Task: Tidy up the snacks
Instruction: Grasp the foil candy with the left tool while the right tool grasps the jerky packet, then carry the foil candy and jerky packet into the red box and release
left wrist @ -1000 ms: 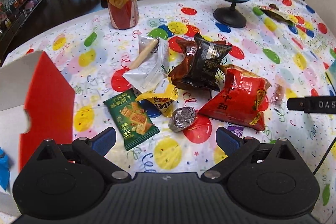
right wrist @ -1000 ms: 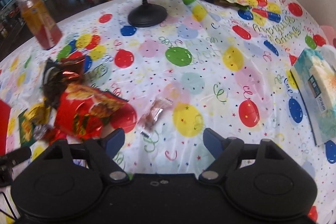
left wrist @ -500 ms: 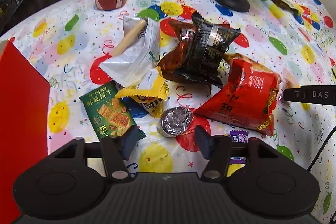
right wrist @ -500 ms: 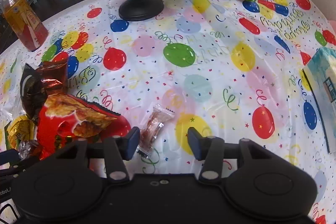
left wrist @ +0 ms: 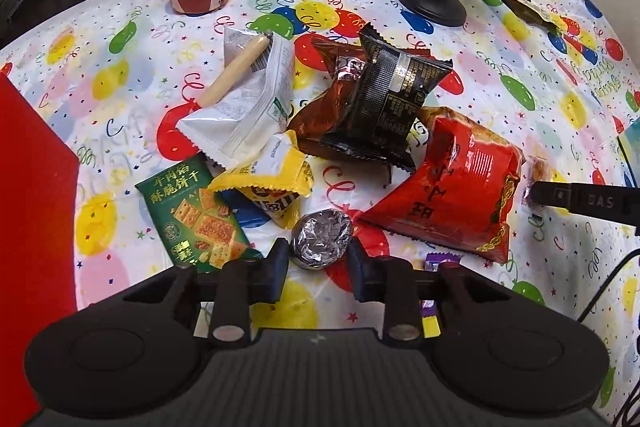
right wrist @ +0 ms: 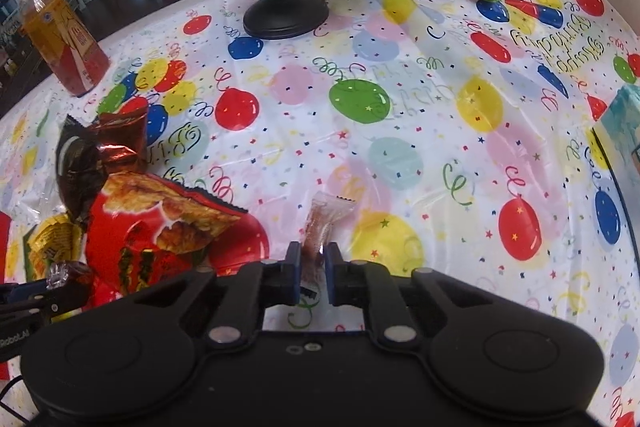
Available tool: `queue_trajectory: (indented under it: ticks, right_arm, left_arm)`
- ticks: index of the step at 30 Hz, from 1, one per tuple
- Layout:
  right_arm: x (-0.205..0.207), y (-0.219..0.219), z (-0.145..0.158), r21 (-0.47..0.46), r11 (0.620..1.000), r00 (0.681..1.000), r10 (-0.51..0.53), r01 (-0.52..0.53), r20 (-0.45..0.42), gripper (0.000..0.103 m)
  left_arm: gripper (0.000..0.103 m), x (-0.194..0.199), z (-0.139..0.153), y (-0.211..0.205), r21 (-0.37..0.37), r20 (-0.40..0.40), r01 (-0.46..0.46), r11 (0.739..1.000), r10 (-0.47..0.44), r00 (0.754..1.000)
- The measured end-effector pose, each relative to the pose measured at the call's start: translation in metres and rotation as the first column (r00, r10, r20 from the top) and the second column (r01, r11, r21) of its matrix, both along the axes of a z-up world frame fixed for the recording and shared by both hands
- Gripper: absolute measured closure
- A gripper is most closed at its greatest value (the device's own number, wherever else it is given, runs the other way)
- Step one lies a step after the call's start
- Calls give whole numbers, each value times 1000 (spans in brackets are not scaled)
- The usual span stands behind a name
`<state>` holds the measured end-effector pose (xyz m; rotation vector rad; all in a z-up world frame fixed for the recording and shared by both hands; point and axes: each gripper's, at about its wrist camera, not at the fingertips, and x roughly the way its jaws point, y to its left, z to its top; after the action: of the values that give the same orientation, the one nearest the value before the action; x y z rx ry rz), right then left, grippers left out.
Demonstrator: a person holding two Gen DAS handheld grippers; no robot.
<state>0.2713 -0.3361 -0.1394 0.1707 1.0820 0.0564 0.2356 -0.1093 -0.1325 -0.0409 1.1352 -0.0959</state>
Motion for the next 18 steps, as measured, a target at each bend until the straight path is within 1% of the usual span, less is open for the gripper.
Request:
queue_trajectory:
  ticks: [3,8,14,18]
  right_arm:
    - [-9,-2,7,21,1000,1000,-6,6,13,93]
    - [-30,-2,26,35,999,999,20,-21,40,93]
    - [-60,6,55,67,996,995,59,-65,76,93]
    - [-79,22,75,66,991,989,114,-120,90,93]
  left_arm:
    - [73,-4,2,3,-6,-7,-8,1000,8,1000]
    - [73,-16,14,8,-31,-13,-12,999,12,1000]
    - [73,-39,40,15,-67,8,-8,998,8,1000]
    - [73,-55,57,23,-64,25,-5,998,7,1000]
